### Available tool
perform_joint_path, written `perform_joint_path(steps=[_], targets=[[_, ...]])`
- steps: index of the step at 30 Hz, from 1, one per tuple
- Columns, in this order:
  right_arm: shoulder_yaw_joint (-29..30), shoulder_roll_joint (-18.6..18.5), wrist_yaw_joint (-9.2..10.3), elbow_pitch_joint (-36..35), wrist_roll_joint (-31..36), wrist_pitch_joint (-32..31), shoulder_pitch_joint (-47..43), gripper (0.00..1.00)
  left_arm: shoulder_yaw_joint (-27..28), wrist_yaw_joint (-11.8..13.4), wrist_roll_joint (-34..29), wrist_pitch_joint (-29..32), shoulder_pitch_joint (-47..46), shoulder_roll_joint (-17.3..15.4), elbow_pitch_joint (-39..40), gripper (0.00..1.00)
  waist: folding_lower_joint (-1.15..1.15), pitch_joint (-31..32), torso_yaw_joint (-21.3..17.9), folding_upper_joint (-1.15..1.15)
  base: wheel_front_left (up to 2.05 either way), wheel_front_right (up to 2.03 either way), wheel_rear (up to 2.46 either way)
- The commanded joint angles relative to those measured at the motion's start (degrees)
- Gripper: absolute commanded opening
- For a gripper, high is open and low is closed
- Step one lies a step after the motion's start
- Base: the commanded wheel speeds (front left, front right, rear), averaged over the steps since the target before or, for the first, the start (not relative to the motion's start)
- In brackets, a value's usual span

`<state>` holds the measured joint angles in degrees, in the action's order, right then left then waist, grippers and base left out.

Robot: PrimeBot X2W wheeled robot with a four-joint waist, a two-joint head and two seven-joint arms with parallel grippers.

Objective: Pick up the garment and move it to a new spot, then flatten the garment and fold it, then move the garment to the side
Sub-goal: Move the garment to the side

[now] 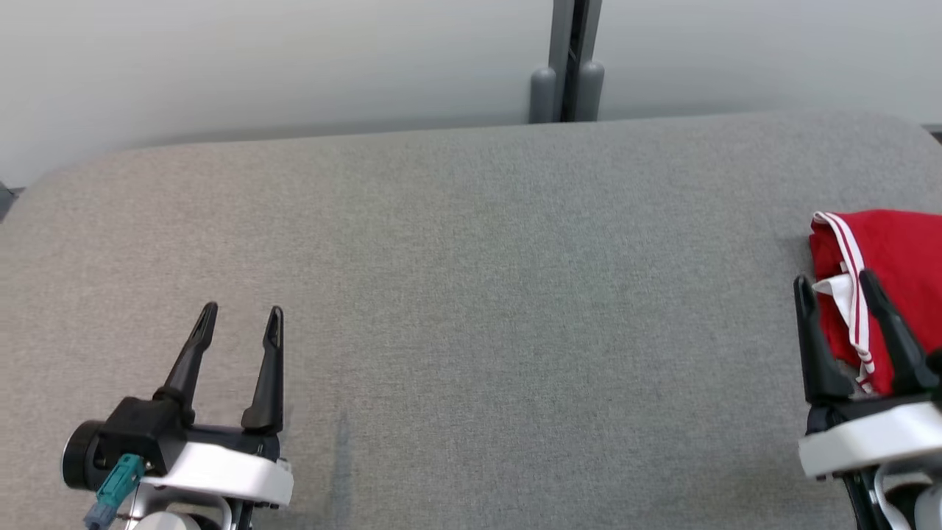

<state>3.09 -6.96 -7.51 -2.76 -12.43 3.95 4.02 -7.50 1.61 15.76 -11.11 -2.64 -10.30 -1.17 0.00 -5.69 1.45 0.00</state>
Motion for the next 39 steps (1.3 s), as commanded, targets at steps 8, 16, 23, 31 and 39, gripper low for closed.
perform_joint_path(steps=[8,16,23,31,39], targets=[[1.2,2.2,0.05,-4.4,0.6,-2.4,-7.6,1.0,0.3,1.0,0.9,1.0,4.5,-0.8,0.4,1.0,0.0,4.9,2.3,0.0,0.0,0.0,0.0],[2.9,3.1,0.05,-5.7,0.9,-3.9,-12.3,1.0,0.2,1.4,1.1,2.5,6.5,-1.6,1.3,1.0,0.0,6.4,3.0,0.0,0.0,0.0,0.0],[3.3,3.6,0.05,-6.2,1.3,-4.4,-13.2,1.0,-0.1,1.4,1.5,3.0,6.7,-2.0,1.4,1.0,0.0,6.4,3.2,0.0,0.0,0.0,0.0],[3.8,3.8,0.05,-5.9,1.5,-4.1,-13.3,1.0,-0.4,1.7,1.8,3.2,6.4,-2.2,1.1,1.0,0.0,6.5,3.5,0.0,0.0,0.0,0.0],[3.9,3.9,0.05,-5.9,1.8,-3.9,-13.5,1.0,-0.5,2.1,2.0,3.2,6.2,-2.3,1.1,1.0,0.0,6.5,3.6,0.0,0.0,0.0,0.0]])
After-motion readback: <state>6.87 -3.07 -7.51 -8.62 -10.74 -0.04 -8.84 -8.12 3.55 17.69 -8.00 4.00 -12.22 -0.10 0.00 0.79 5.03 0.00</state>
